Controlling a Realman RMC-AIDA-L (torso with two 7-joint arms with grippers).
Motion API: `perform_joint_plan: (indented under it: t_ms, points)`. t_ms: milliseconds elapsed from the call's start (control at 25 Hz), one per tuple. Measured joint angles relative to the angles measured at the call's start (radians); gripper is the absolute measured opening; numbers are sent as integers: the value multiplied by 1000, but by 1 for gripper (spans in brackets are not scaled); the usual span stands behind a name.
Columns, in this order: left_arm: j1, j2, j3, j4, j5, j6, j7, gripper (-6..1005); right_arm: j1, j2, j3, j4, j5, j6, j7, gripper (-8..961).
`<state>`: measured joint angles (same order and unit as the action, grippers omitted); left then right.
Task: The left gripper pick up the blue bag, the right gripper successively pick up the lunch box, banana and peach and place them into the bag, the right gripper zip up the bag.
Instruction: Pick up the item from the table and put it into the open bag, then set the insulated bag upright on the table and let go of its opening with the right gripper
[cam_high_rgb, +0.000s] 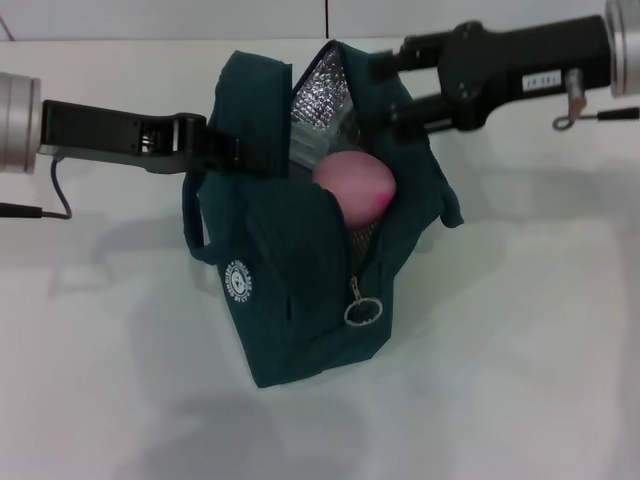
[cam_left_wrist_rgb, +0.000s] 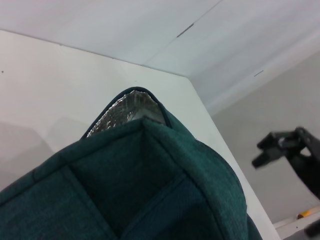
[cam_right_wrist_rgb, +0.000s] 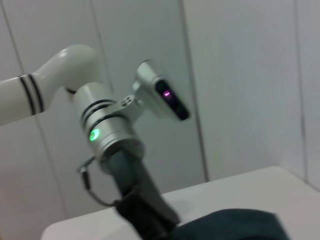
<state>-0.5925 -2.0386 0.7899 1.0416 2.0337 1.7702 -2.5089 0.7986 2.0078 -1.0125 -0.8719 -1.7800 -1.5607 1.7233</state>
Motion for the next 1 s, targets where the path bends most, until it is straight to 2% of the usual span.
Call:
perform_joint_plan:
  t_ms: [120, 320, 440, 800, 1000]
  points:
    - [3, 0, 0, 0, 0, 0, 3, 34, -9, -11, 0, -32, -13, 53, 58, 741]
    - [9, -1, 0, 0, 0, 0, 12, 33, -25, -49, 0, -31, -30, 164, 167, 742]
    - [14, -1, -1, -9, 0, 0, 19, 33, -27, -57, 1, -8, -34, 192, 200, 741]
    - [13, 1, -1, -25, -11, -1, 36, 33, 8, -48, -6, 75, -36, 211, 224, 739]
    - [11, 2, -1, -25, -12, -2, 40, 33, 28, -24, -10, 110, -68, 214, 262, 737]
